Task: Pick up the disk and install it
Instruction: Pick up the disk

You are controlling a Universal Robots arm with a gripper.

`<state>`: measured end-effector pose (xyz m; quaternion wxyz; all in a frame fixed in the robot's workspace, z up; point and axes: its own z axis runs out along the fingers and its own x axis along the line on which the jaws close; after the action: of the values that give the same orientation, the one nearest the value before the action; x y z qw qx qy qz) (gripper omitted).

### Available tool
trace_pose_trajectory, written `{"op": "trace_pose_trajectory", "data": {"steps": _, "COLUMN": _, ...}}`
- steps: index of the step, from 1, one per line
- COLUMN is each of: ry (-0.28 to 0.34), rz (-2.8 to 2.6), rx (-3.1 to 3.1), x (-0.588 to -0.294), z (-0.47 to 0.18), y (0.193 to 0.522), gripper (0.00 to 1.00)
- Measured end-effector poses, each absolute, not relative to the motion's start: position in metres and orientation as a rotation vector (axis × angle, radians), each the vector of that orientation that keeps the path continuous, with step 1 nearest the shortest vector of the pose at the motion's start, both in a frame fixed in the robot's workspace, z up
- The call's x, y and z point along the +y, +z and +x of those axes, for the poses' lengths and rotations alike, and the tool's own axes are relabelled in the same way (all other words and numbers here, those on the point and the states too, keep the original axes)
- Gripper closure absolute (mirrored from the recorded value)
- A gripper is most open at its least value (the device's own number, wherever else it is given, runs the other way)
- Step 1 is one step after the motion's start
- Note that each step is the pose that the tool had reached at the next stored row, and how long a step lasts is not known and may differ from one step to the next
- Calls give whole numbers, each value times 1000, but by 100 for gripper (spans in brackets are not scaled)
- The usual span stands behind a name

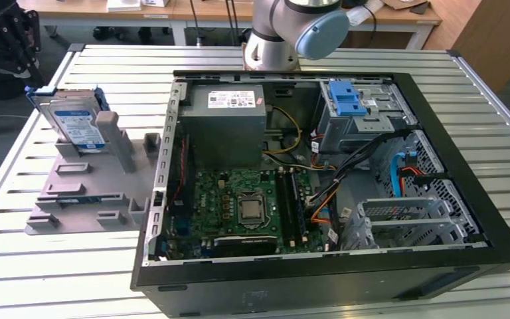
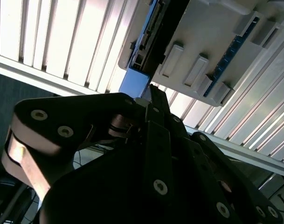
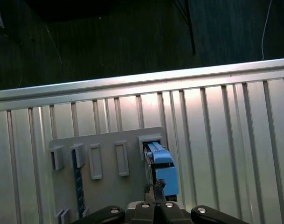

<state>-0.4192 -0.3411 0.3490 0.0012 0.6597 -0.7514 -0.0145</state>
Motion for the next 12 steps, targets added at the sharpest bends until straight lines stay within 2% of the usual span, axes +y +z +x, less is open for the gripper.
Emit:
{"op": "trace_pose_trajectory", "data": {"steps": 1, "ry": -45, "rz": 2071, "rx": -2359, "x": -341, "z": -419, "y": 349, "gripper": 89}}
{"op": "trace_pose_trajectory", "data": {"steps": 2, "ry": -45, "rz": 2071, "rx": -2359, "x": -341, "z": -419, "y": 349, "gripper": 83}}
{"op": "trace_pose_trajectory", "data": {"steps": 3, "ry": -46, "rz": 2071, "rx": -2359, "x": -341, "z": -419, "y": 349, "gripper": 83}}
{"op": "trace_pose_trajectory", "data": {"steps": 5, "ry": -45, "rz": 2071, "rx": -2359, "x": -341, "z": -419, "y": 349, "gripper": 71}}
{"op": "trace_pose_trajectory", "data": {"steps": 6, "ry": -45, "rz": 2071, "rx": -2359, "x": -341, "z": -419, "y": 349, "gripper": 71}}
{"op": "trace_pose_trajectory", "data": {"steps": 10, "ry": -44, "rz": 2070, "rx": -2358, "x": -340, "z": -419, "y": 348, "gripper": 47}}
{"op": "trace_pose_trajectory", "data": {"steps": 12, "ry": -42, "rz": 2070, "rx": -2358, "x": -339, "z": -419, "y": 346, "gripper": 47}}
